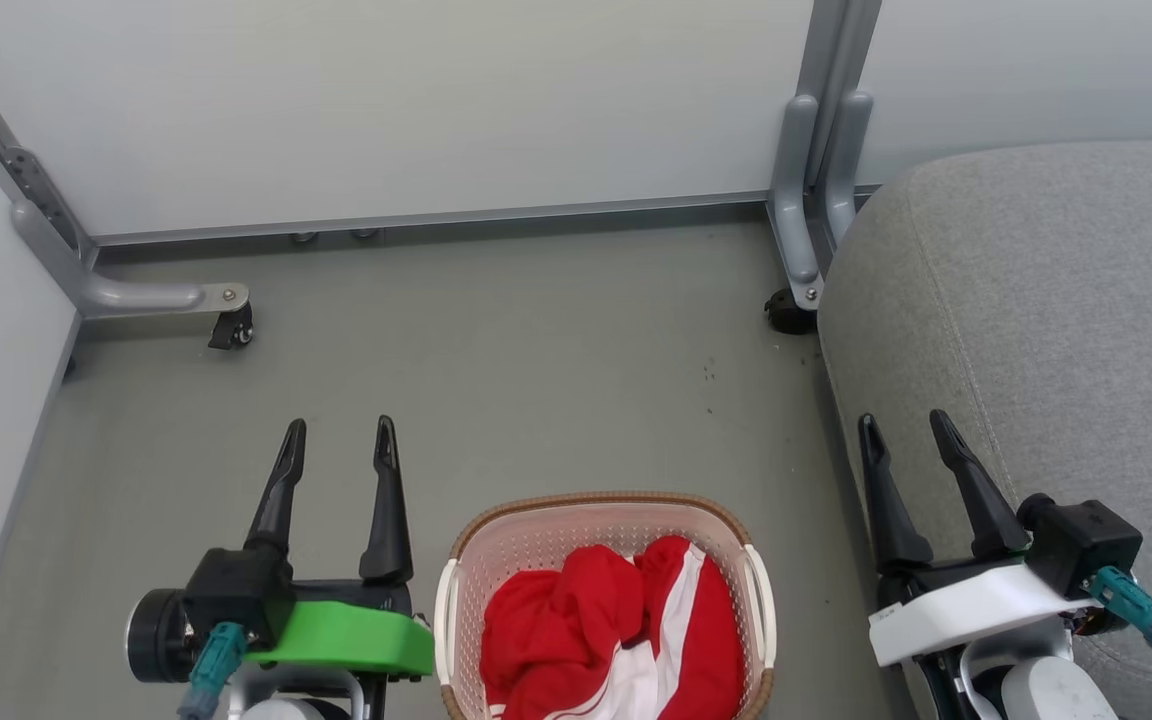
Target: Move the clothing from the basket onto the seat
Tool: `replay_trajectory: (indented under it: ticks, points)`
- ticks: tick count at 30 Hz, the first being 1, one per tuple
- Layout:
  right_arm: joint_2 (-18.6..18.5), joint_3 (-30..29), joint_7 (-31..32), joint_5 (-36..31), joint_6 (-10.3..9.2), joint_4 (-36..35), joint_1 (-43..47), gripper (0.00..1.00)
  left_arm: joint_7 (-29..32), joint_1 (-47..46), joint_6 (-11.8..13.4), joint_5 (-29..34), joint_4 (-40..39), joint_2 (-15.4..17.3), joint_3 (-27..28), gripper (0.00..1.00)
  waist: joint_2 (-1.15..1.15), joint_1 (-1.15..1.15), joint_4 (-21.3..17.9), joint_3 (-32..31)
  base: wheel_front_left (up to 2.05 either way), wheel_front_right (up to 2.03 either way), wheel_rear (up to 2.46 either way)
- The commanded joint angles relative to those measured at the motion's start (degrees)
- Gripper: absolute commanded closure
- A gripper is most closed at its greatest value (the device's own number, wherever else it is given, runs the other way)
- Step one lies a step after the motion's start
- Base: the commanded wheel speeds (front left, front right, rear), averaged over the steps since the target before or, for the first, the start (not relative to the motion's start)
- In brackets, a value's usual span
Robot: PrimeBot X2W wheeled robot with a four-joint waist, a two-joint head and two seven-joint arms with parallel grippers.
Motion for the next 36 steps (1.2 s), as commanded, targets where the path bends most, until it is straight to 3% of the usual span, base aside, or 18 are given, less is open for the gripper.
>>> replay_trajectory:
  ticks: [1, 30, 36]
  points:
    - [-0.2, 0.3, -0.5, -1.6, 0.01, -0.7, 0.3, 0.00, -0.5, 0.6, 0.4, 1.5, -0.7, 0.4, -0.3, 0.00, 0.00, 0.00, 0.0, -0.1, 0.00, 0.00, 0.00]
    - [-0.3, 1.9, -3.7, -13.6, 0.02, -3.2, 1.4, 0.00, -3.7, 1.0, 2.6, 14.8, -2.8, 0.7, -4.0, 0.00, 0.00, 0.00, -0.3, 0.5, 0.00, 0.00, 0.00]
    - [-0.3, 2.0, -3.7, -13.8, 0.01, -3.2, 1.5, 0.00, -3.6, 1.3, 2.4, 14.6, -2.8, 0.4, -4.1, 0.00, 0.00, 0.00, -0.2, 0.3, 0.00, 0.00, 0.00]
